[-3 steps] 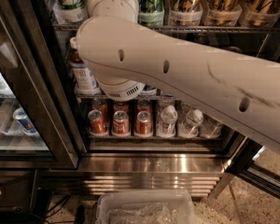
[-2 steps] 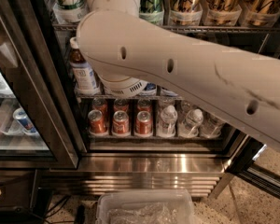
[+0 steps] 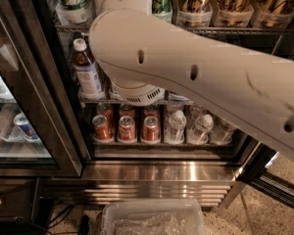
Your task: Pick 7up can from top shelf of fridge
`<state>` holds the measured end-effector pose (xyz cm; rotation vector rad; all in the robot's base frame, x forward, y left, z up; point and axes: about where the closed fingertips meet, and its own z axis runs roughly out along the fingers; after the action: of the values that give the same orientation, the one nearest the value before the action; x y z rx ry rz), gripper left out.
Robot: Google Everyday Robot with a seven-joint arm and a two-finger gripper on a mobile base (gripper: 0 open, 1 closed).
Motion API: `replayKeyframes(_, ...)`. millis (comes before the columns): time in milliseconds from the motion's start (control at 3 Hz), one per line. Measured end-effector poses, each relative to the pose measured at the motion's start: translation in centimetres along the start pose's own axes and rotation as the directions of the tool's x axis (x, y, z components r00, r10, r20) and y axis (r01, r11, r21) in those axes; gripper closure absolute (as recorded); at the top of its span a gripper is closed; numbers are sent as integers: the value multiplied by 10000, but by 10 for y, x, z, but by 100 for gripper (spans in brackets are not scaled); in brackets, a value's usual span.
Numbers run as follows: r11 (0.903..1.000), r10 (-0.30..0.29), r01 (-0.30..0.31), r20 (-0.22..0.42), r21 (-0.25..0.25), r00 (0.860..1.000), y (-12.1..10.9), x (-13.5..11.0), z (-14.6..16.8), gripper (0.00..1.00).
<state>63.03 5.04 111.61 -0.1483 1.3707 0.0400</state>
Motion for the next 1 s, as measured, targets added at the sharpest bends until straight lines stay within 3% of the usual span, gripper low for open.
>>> replayKeyframes(333, 9979, 210, -245, -576, -599, 9981, 3, 6, -26, 100)
replayKeyframes(1000, 9798, 420, -732, -1666, -1858, 9851, -1, 15, -61, 100)
